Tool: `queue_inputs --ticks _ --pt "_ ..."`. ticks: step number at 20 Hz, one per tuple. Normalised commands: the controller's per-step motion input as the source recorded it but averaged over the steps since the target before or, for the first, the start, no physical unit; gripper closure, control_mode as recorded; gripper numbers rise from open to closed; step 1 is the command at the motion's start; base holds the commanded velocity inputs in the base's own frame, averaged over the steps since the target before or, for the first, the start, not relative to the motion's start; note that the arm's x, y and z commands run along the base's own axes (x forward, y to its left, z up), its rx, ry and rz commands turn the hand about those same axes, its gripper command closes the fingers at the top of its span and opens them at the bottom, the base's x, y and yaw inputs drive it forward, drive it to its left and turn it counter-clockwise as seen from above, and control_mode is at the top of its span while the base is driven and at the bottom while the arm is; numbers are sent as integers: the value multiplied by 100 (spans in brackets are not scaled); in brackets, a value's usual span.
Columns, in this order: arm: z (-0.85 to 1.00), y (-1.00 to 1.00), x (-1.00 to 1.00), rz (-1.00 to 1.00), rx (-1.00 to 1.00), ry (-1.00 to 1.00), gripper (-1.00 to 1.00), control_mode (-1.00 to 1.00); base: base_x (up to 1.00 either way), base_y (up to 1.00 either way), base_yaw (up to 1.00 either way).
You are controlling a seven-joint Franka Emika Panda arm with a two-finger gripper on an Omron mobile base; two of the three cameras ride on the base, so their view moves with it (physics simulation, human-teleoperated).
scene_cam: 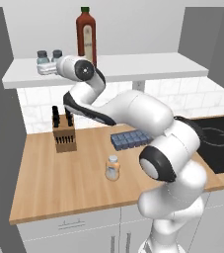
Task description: Put the shaker and condiment bottle from the counter next to their counterparts in the cabinet.
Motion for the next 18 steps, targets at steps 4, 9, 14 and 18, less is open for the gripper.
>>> queue_inputs --ticks 4,9,14,18 --pt "-3 10 7 0 0 0 -100 -100 0 0 0" --pt "0 5 -17 0 1 0 -100 -100 0 0 0" --pt "5 -7 -58 -2 8 0 -100 -100 0 0 0" --pt "15 -24 -60 -8 15 0 -100 -100 0 0 0"
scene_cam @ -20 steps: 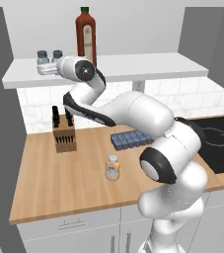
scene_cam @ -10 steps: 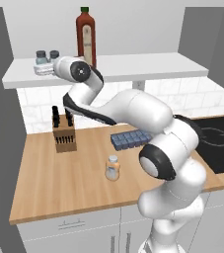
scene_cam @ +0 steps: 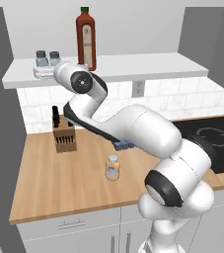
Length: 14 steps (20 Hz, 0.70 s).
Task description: Put the shaker and condiment bottle from the counter next to their counterparts in the cabinet.
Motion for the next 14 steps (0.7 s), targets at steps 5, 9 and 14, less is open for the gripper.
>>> queue_inputs --ticks 5,9,14 --pt "47 -44 -60 -11 19 3 -100 -100 0 0 0" --pt "49 -42 -31 -1 9 10 -100 -100 0 0 0" --pt "21 -29 -36 2 4 16 -100 -100 0 0 0"
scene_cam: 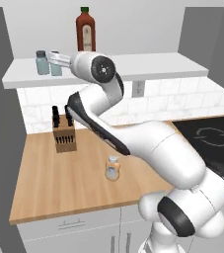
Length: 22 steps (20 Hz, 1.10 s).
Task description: Put the shaker and condiment bottle from the counter next to their counterparts in the cabinet.
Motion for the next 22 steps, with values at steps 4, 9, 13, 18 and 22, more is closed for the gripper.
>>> queue_inputs --ticks 4,9,13,18,22 --pt "22 -31 -50 8 8 17 -100 -100 0 0 0" --pt "14 -33 -54 8 9 13 -100 -100 0 0 0" --pt "-3 -24 -41 0 4 1 -100 -100 0 0 0" --pt "-34 -12 -53 0 0 0 -100 -100 0 0 0" --pt "-25 -25 -65 0 4 0 -100 -100 0 0 0"
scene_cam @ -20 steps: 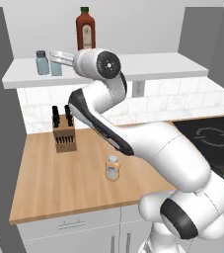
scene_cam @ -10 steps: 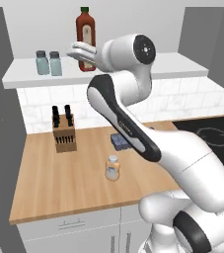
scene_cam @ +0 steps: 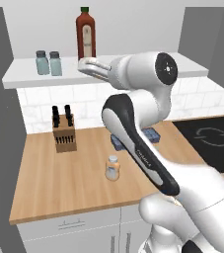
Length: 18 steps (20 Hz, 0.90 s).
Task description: Put the shaker and condiment bottle from the counter next to their counterparts in the cabinet.
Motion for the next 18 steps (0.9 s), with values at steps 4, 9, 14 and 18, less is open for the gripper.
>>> queue_inputs --ticks 4,9,14,18 --pt "-26 -32 -54 0 5 2 -100 -100 0 0 0" --pt "-42 -32 -31 0 3 3 -100 -100 0 0 0" --pt "-50 -37 -17 2 4 4 -100 -100 0 0 0" --pt "-44 -43 -16 3 7 4 -100 -100 0 0 0"
